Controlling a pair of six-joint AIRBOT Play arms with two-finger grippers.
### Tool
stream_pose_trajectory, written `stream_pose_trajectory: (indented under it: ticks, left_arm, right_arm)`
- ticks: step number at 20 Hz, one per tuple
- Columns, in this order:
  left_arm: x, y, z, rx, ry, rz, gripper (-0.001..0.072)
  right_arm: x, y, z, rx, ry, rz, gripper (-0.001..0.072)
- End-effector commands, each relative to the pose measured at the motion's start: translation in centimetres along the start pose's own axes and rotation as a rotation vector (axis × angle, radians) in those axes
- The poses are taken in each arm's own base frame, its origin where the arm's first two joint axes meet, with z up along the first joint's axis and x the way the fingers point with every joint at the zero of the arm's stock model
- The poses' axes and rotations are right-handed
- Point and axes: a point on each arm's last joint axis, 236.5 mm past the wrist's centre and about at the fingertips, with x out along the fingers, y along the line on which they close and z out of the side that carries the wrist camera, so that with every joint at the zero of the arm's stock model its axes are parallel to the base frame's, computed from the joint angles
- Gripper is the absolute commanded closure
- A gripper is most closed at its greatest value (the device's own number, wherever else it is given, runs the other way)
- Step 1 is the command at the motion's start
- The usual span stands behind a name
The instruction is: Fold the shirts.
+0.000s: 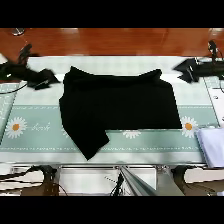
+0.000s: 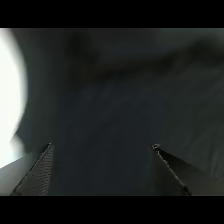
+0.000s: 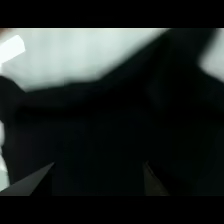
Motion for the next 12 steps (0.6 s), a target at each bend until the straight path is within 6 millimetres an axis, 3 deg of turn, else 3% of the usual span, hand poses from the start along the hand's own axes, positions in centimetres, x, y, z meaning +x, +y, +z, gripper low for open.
stream_pose_trajectory:
  ticks: [1, 4, 6, 9, 12]
  left_arm:
    - [-2.0, 4.8, -6.3, -0.193, 0.102, -0.054, 0.0005]
    - [-0.1, 7.4, -14.1, -0.402, 0.165, -0.079, 0.0005]
    - [1.9, 7.1, -17.0, -0.478, 0.168, -0.120, 0.0006]
    - [4.5, 4.6, -17.9, -0.527, 0.122, -0.238, 0.0005]
    - [6.1, 2.5, -17.6, -0.527, 0.075, -0.315, 0.0006]
  right_arm:
    - [-5.0, -6.8, -8.7, 0.046, 0.190, -0.272, 0.0085]
    - [-3.9, -7.0, -11.6, 0.157, -0.035, -0.226, 0.0086]
    - [-2.6, -5.7, -13.1, 0.211, -0.147, -0.158, 0.0085]
    - [-2.0, -3.1, -14.3, 0.204, -0.177, -0.052, 0.0085]
    - [-2.2, -2.3, -14.9, 0.192, -0.161, -0.038, 0.0085]
